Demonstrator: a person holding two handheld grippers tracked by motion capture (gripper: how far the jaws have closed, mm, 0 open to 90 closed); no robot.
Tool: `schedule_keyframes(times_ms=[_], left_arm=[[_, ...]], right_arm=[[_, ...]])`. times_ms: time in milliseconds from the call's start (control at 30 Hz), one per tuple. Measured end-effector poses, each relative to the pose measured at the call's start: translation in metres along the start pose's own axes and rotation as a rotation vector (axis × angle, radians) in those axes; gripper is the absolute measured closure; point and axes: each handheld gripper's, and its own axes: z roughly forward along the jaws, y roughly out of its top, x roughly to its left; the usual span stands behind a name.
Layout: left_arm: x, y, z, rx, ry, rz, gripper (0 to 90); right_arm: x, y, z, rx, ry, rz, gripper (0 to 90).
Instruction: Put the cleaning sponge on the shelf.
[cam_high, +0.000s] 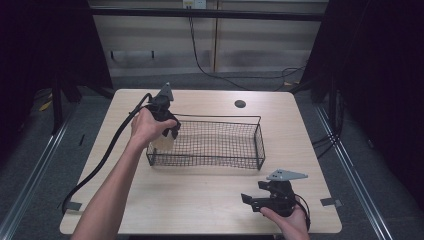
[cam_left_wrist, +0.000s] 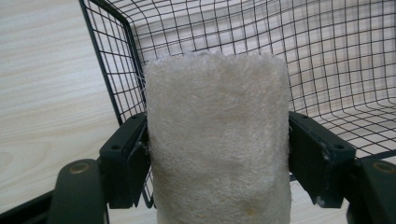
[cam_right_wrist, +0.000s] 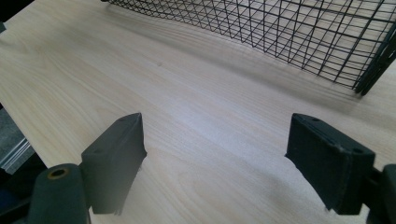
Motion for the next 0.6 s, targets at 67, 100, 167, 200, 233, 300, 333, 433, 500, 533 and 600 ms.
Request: schedule_keyframes(times_ms=[67, 100, 167, 200, 233, 300, 333, 433, 500, 533, 600], left_arm=[[-0.003, 0.0, 0.004, 0.006, -0.002, -0.01, 27.9], [-0.003, 0.001, 0.005, 0.015, 0.002, -0.008, 27.9], [-0.002, 0.002, 0.007, 0.013, 0.018, -0.016, 27.9], [-0.002, 0.002, 0.007, 0.017, 0.023, -0.018, 27.9], [-0.001, 0.002, 0.009, 0.022, 0.028, -0.021, 27.9], [0.0, 0.003, 0.013, 0.031, 0.018, -0.032, 27.9], [0.0, 0.005, 0.015, 0.033, 0.022, -0.04, 27.9], [0.0, 0.006, 0.018, 0.03, 0.03, -0.034, 27.9], [0.0, 0.005, 0.021, 0.05, 0.025, -0.027, 27.9], [0.0, 0.006, 0.023, 0.053, 0.032, -0.027, 27.9], [-0.001, 0.005, 0.027, 0.05, 0.034, -0.032, 27.9]], right_arm=[[0.0, 0.0, -0.001, -0.002, -0.006, -0.007, 18.9], [0.0, 0.0, -0.001, -0.002, -0.008, -0.01, 18.9], [0.0, 0.0, -0.001, -0.004, -0.007, -0.018, 18.9], [0.001, 0.0, -0.001, -0.003, -0.008, -0.022, 18.9], [0.001, 0.0, -0.001, -0.001, -0.01, -0.027, 19.0], [0.002, 0.0, -0.001, -0.002, -0.012, -0.028, 18.9], [0.001, 0.0, -0.001, -0.004, -0.009, -0.026, 18.9], [0.0, 0.001, 0.001, 0.003, -0.002, -0.016, 19.0], [0.002, 0.001, 0.001, 0.003, 0.0, -0.022, 18.9], [0.002, 0.001, 0.001, 0.002, 0.001, -0.024, 19.0], [0.001, 0.0, 0.001, 0.0, 0.007, -0.011, 18.9]])
